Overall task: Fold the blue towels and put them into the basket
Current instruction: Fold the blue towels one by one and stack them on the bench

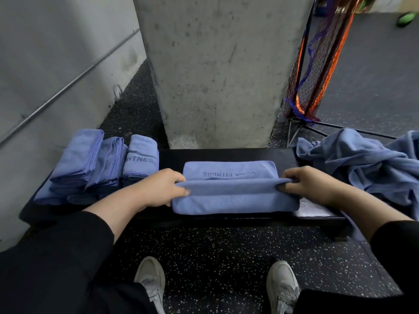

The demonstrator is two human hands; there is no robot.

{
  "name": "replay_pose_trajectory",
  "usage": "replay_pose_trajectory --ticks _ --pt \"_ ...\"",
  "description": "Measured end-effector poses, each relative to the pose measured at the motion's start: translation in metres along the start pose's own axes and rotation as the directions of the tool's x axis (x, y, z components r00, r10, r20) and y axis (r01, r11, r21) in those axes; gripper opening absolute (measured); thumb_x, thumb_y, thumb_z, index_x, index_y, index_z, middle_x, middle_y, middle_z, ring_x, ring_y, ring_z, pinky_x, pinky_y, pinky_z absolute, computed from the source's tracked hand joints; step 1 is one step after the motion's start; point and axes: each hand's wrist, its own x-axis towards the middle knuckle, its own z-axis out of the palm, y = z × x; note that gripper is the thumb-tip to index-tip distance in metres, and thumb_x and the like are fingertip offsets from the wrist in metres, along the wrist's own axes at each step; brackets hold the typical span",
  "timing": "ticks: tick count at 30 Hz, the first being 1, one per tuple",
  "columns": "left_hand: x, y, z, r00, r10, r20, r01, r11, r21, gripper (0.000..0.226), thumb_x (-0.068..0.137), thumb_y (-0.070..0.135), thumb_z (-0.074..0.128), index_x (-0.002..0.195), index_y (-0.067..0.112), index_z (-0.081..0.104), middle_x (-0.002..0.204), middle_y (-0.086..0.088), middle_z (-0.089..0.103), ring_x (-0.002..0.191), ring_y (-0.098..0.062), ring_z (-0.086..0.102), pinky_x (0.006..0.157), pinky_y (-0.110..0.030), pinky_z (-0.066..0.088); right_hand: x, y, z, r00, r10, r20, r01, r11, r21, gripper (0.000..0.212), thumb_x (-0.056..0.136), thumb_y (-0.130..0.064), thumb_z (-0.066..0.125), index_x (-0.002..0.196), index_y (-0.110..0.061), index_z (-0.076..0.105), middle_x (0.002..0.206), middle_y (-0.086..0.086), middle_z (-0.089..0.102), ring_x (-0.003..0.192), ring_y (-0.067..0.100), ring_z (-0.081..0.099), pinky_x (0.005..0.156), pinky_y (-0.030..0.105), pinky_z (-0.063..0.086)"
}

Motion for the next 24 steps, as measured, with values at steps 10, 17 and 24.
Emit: replay_pose_trajectory --ticks 10,17,24 --pt "0.07 0.013 0.004 0.959 -0.131 -0.252 0.149 0.988 0.05 0.026 0.094 0.019 0.052 0.071 0.015 0.04 0.071 -0.002 0.046 0.066 -0.02 0.04 0.055 -0.033 0.025 0.072 0.011 0.009 0.953 0.114 -0.28 -0.154 0.98 -0.124 0.036 0.097 -0.023 0.058 0.066 -0.016 0.043 0.063 0.0 0.05 0.063 0.022 0.047 0.053 0.031 0.029" --pt "0.105 0.011 0.008 0.94 -0.101 -0.327 0.207 0.928 0.31 0.021 0.095 0.024 0.057 0.079 0.015 0.048 0.087 -0.006 0.061 0.077 -0.026 0.053 0.054 -0.033 0.03 0.103 0.024 0.017 0.923 0.166 -0.346 -0.235 0.958 -0.167 0.033 0.093 -0.031 0.062 0.067 -0.017 0.046 0.07 0.005 0.058 0.07 0.027 0.049 0.053 0.035 0.026" --pt "0.099 0.029 0.041 0.877 0.33 -0.348 -0.065 0.8 0.596 0.048 0.098 0.046 0.053 0.142 0.027 0.046 0.137 -0.002 0.049 0.124 -0.027 0.048 0.1 -0.043 0.038 0.101 0.001 0.045 0.83 -0.086 -0.551 -0.172 0.901 -0.399 0.031 0.09 -0.038 0.063 0.112 -0.017 0.063 0.111 0.01 0.058 0.104 0.037 0.056 0.082 0.047 0.044"
